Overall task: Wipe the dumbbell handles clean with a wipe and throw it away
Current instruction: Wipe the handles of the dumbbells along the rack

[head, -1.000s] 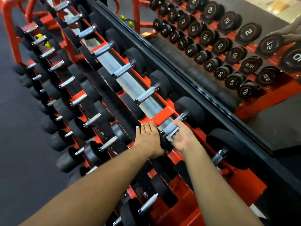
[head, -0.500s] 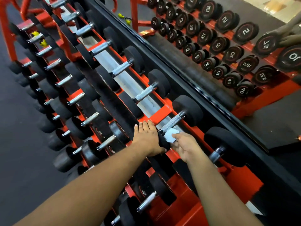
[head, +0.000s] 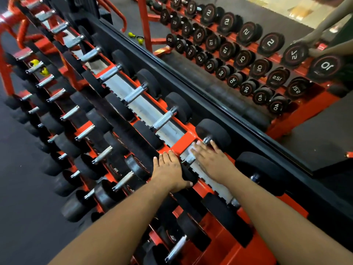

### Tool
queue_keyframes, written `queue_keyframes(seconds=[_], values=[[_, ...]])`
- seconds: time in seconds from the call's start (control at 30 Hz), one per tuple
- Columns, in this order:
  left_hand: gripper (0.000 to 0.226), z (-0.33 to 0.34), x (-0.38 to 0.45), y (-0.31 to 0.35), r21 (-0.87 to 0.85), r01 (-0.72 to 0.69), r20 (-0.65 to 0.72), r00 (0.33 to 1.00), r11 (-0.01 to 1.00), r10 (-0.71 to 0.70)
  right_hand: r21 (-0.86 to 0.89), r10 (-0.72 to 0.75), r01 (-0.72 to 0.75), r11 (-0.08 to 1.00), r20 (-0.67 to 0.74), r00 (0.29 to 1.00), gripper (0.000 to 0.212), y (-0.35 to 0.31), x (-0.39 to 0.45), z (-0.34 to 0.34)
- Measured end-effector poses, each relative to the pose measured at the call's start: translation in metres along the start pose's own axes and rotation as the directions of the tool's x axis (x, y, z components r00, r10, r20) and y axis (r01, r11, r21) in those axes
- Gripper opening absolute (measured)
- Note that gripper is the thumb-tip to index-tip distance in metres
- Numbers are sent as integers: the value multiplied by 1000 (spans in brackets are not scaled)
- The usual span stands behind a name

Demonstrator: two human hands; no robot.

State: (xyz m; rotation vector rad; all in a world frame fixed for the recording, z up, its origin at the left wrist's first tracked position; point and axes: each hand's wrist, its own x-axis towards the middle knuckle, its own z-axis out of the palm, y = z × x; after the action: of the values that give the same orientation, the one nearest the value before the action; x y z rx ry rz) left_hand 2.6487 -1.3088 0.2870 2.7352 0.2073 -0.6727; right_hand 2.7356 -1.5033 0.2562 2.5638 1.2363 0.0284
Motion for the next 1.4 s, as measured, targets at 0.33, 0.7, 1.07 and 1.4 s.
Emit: queue_keyframes(seconds=[0.33,0.7,1.07,1.4], values=[[143,2,1,-1,-20,29,7,1000,999,-28,-144,87,-72,987,97,992,41,-1,39,-27],[151,11,-4,9,-52,149,-83,985,988,-153,-11,-37,36,999,-72,997,74,-5,-13,27],[151,14,-7,10,-124,169,-123,975,978,-184,125,187,-175,977,-94,978,72,-12,-14,32],[151,18,-8,9,-181,157,-173,967,971,-189,47,-20,24,999,-82,996,41,-20,12,7]])
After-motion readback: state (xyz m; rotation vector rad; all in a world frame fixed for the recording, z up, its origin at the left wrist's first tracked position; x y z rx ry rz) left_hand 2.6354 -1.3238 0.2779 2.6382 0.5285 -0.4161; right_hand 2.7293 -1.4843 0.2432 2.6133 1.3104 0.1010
